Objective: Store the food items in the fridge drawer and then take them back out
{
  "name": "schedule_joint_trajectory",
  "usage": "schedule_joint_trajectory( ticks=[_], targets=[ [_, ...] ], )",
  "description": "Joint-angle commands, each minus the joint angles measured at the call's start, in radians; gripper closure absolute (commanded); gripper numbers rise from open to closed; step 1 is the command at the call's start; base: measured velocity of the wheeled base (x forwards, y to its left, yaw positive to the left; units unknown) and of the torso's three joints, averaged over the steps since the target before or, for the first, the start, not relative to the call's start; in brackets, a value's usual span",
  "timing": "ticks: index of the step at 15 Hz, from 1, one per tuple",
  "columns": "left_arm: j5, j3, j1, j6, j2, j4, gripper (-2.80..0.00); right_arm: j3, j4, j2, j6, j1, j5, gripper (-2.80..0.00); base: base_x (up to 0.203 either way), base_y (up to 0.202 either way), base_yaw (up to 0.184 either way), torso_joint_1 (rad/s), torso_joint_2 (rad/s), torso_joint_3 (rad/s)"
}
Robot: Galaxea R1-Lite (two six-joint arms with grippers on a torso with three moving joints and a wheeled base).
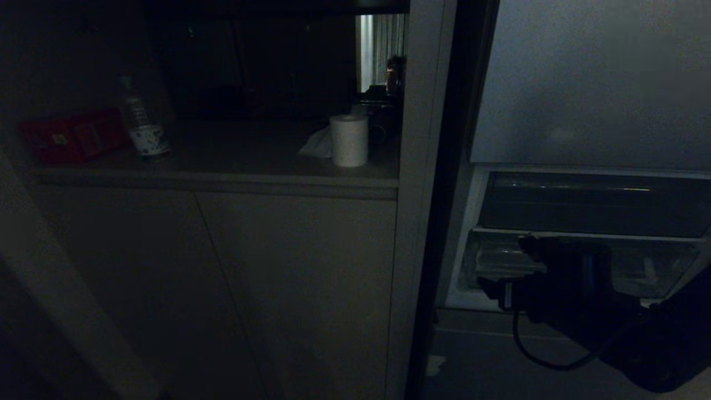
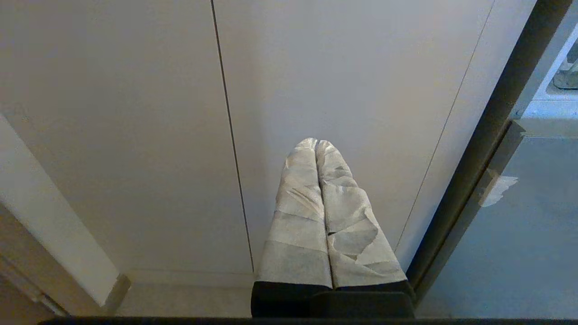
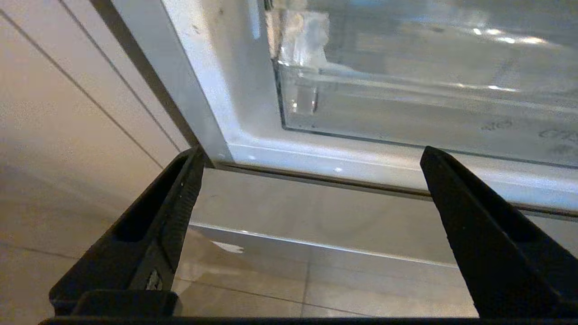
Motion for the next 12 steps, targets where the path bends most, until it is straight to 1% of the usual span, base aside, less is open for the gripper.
schedule_joint_trajectory(
  ticks=[1,4,6,12],
  targets=[
    [0.0,0.0,0.0,0.0,0.0,0.0,0.0,0.003,-0.006,0.006,-0.002,0.003,-0.007,-2.8,0.0,0.0,0.0,0.0,0.0,0.0],
    [0.0,0.0,0.0,0.0,0.0,0.0,0.0,-0.004,-0.006,0.006,-0.002,0.002,-0.017,-2.8,0.0,0.0,0.0,0.0,0.0,0.0],
    [0.0,0.0,0.0,0.0,0.0,0.0,0.0,-0.007,-0.006,0.008,-0.004,0.003,-0.053,-2.8,0.0,0.0,0.0,0.0,0.0,0.0],
    [0.0,0.0,0.0,0.0,0.0,0.0,0.0,-0.032,-0.006,0.034,0.001,0.008,-0.069,-2.8,0.0,0.0,0.0,0.0,0.0,0.0]
  ],
)
